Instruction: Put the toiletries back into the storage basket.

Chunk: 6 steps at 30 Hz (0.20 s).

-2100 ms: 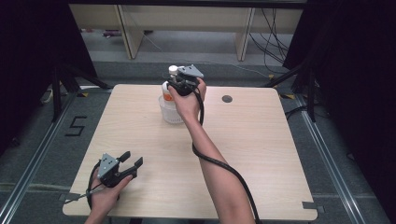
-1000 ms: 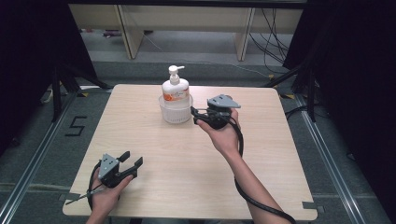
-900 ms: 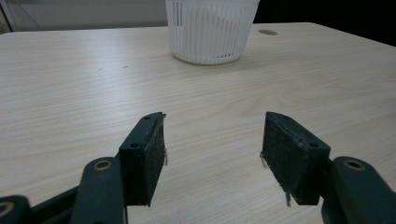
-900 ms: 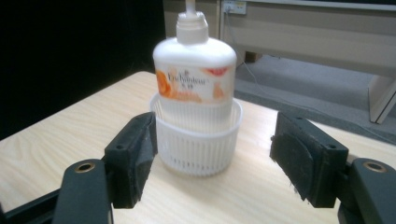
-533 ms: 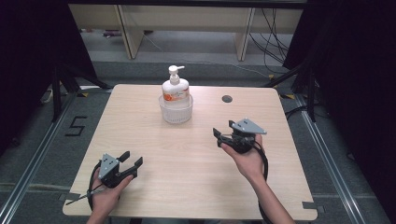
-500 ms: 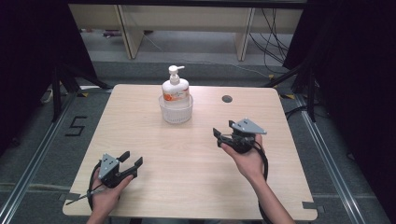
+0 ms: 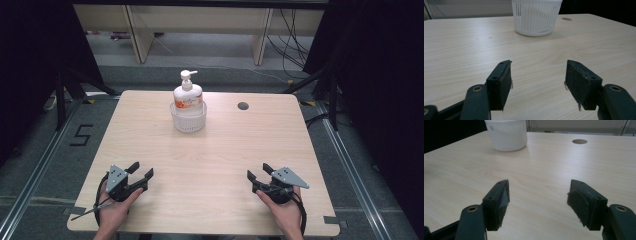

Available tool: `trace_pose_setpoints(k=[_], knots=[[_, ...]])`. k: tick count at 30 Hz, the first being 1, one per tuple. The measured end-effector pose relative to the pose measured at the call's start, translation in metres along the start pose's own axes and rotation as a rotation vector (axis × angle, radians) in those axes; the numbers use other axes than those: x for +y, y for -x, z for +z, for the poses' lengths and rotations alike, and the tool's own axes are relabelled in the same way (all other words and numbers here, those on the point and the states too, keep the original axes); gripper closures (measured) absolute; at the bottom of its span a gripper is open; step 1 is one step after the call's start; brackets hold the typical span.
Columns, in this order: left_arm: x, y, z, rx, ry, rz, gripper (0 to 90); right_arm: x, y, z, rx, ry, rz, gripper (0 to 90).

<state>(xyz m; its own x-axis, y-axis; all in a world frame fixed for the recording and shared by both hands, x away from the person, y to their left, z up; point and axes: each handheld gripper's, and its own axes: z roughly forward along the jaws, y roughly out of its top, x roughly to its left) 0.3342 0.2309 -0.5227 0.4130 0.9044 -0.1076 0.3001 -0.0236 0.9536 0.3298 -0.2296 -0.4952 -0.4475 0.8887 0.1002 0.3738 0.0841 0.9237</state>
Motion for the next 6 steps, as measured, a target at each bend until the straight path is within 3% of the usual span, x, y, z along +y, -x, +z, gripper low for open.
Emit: trace_pose_setpoints(k=[2, 3, 4, 6], knots=[[0.0000, -0.0002, 0.0000, -0.002, 0.000, -0.001, 37.2, -0.0008, -0.0012, -0.0015, 0.022, -0.014, 0.012, 33.5], [0.0000, -0.0004, 0.0001, -0.001, -0.001, -0.002, 37.2, -0.0013, -0.0005, -0.0030, 0.005, 0.000, -0.013, 33.6], [-0.0001, -0.0004, 0.0003, 0.000, 0.002, -0.006, 37.1, -0.0023, -0.0025, -0.0034, 0.007, 0.013, 0.013, 33.5], [0.0000, -0.0007, 0.0004, -0.002, 0.004, -0.008, 37.0, -0.0025, -0.0004, -0.0036, 0.013, 0.016, -0.013, 33.6]])
